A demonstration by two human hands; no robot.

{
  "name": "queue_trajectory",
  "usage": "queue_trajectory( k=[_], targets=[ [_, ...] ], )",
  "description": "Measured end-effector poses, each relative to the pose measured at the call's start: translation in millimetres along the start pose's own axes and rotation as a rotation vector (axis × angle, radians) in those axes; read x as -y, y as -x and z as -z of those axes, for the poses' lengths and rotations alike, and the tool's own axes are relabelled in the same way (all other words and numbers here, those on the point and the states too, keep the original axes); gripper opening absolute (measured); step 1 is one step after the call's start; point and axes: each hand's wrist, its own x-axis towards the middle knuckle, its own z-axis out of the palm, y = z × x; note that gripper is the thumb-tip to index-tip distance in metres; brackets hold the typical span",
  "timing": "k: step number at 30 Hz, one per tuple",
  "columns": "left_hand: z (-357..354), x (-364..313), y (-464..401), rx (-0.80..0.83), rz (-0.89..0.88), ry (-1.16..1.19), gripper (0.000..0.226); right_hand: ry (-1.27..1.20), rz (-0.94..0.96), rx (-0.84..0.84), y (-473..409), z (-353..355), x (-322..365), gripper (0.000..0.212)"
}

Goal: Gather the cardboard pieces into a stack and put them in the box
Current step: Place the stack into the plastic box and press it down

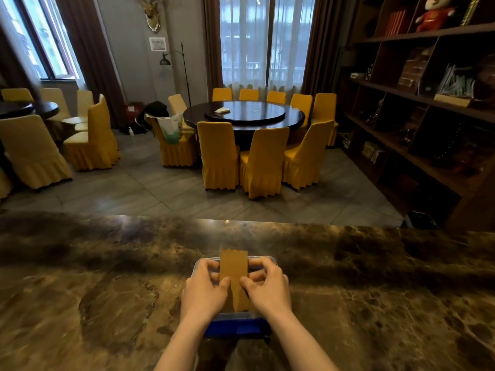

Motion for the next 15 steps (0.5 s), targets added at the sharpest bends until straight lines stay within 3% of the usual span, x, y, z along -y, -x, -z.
queue_trajectory(
  k=[12,15],
  targets=[
    [-17.3,13.9,-12.6,0.076,-0.018,-0.295,0.029,0.405,-0.093,-0.050,-5.5,-33.6,-9.7,0.030],
    [-22.2,12.8,-13.4,0.117,-0.047,-0.389,0.042,0.481,-0.059,-0.093,-2.5,-36.6,-8.8,0.032]
  ],
)
